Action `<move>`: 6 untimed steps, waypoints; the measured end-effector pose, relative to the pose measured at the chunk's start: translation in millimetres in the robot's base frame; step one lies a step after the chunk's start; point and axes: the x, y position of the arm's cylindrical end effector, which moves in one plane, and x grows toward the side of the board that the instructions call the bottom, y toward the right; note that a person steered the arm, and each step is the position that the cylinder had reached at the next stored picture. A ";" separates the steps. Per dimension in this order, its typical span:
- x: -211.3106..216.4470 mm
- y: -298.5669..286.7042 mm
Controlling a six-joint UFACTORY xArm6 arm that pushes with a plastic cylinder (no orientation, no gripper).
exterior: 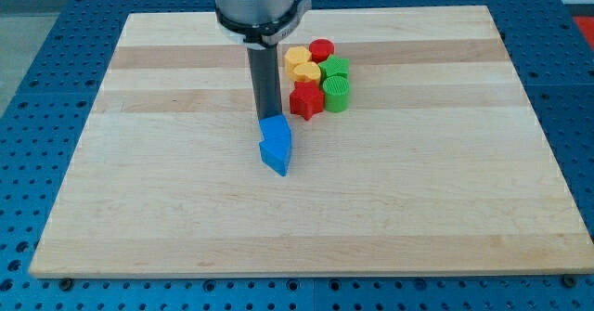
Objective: Slide the green circle towards the green star
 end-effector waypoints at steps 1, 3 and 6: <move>1.5 0.0; 1.5 70.4; -14.1 114.5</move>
